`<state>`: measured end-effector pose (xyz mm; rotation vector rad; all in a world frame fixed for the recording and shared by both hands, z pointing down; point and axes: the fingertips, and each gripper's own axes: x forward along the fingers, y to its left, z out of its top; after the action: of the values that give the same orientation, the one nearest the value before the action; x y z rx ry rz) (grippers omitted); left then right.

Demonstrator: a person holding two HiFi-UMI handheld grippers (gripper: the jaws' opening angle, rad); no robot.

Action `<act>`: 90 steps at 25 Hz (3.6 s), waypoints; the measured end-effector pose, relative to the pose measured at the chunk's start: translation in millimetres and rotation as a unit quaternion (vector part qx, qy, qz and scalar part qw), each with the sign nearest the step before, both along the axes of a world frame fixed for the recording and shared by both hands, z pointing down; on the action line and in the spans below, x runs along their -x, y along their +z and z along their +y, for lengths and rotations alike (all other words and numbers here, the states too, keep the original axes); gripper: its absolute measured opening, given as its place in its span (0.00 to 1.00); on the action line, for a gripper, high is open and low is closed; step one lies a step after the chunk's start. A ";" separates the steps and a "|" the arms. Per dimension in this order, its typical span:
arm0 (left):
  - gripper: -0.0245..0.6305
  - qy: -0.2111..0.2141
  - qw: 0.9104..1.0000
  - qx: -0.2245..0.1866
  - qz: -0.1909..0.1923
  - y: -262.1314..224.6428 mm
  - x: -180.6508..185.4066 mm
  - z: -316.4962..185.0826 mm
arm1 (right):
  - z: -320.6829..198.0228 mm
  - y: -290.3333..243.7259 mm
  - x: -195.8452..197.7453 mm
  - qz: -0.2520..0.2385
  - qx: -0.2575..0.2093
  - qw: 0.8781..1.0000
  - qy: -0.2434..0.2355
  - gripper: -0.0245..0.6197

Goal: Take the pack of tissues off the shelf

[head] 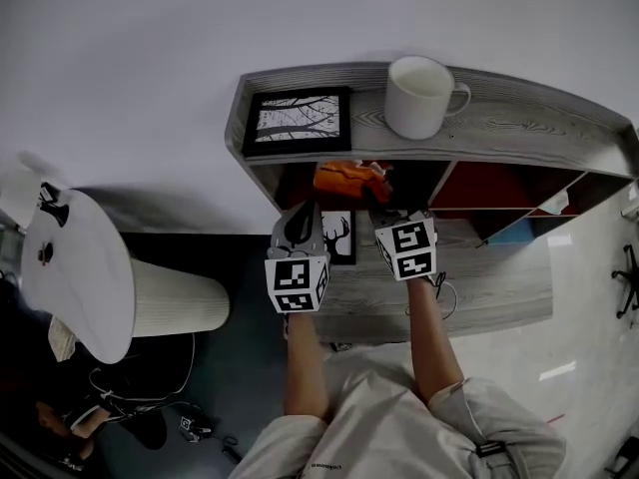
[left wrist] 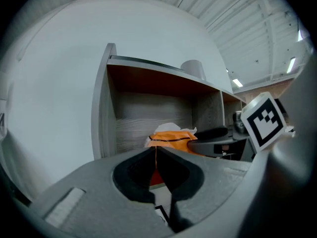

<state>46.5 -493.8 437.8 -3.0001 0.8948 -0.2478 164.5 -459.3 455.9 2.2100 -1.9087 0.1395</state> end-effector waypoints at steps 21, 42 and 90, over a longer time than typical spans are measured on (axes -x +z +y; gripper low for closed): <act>0.05 -0.001 1.000 0.007 0.006 2.4 15.3 -5.1 | -6.2 7.6 9.7 -0.007 0.016 1.000 0.014 0.08; 0.05 -0.045 0.999 0.001 0.016 -5.4 33.3 18.8 | 12.5 -10.0 19.8 -0.007 -0.015 1.000 -0.026 0.07; 0.05 -0.234 0.972 0.034 -0.010 43.9 131.6 125.0 | 86.8 30.1 107.2 -0.047 0.010 0.977 -0.209 0.07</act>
<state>-85.1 -368.8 481.7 -2.7895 1.6130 -0.3116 57.3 -372.5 486.0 1.7650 -2.3615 0.1936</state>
